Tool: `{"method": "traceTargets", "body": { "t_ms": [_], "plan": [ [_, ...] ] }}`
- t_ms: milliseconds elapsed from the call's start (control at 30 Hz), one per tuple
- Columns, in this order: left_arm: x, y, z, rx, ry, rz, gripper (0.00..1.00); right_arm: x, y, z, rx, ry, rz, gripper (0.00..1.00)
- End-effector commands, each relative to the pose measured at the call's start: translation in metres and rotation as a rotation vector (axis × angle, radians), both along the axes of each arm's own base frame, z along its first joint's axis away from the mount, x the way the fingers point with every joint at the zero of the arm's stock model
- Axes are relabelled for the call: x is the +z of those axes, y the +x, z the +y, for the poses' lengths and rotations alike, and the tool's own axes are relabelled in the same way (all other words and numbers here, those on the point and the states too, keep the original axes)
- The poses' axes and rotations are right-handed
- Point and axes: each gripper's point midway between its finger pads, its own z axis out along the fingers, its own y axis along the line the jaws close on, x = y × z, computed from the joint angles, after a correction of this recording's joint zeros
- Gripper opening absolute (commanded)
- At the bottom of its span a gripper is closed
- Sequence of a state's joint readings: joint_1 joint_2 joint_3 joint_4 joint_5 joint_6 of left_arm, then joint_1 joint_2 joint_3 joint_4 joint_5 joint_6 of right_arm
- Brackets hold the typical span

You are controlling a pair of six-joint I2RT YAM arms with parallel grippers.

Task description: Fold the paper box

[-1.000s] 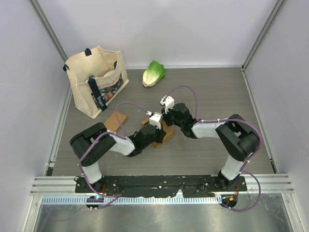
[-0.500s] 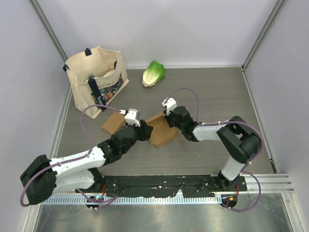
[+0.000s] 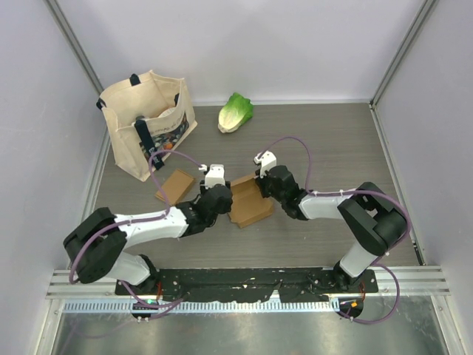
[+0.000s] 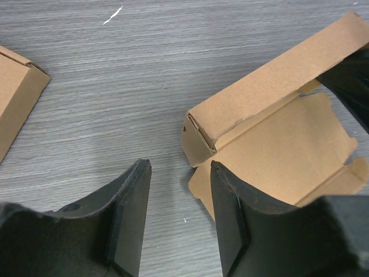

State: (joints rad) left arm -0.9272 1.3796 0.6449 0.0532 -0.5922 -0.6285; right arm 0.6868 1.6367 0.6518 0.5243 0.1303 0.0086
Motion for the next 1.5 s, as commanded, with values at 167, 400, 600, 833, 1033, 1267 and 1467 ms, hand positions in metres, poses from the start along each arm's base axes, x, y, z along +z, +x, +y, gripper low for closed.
{"method": "traceTargets", "body": {
  "t_ms": [167, 400, 600, 833, 1033, 1267, 1467],
  "plan": [
    [0.009, 0.040, -0.015, 0.092, 0.048, -0.105, 0.40, 0.022, -0.001, -0.001, -0.041, 0.063, -0.038, 0.01],
    [0.005, 0.055, -0.015, 0.129, 0.133, -0.168, 0.10, 0.021, 0.001, -0.004, -0.070, 0.064, -0.046, 0.01],
    [0.006, 0.055, -0.011, 0.133, 0.224, -0.240, 0.00, 0.025, 0.003, -0.014, -0.128, 0.065, -0.046, 0.06],
    [0.001, 0.049, -0.014, 0.090, 0.221, -0.250, 0.00, 0.041, -0.012, -0.011, -0.099, 0.115, 0.014, 0.38],
    [-0.001, 0.049, -0.013, 0.074, 0.235, -0.252, 0.00, 0.047, -0.029, -0.016, -0.022, 0.165, 0.055, 0.50],
    [-0.003, 0.047, -0.016, 0.055, 0.227, -0.245, 0.00, 0.067, -0.020, -0.065, -0.132, 0.216, -0.008, 0.55],
    [-0.003, 0.047, -0.017, 0.045, 0.230, -0.245, 0.00, 0.044, -0.037, -0.059, -0.045, 0.117, -0.012, 0.49]
  ]
}}
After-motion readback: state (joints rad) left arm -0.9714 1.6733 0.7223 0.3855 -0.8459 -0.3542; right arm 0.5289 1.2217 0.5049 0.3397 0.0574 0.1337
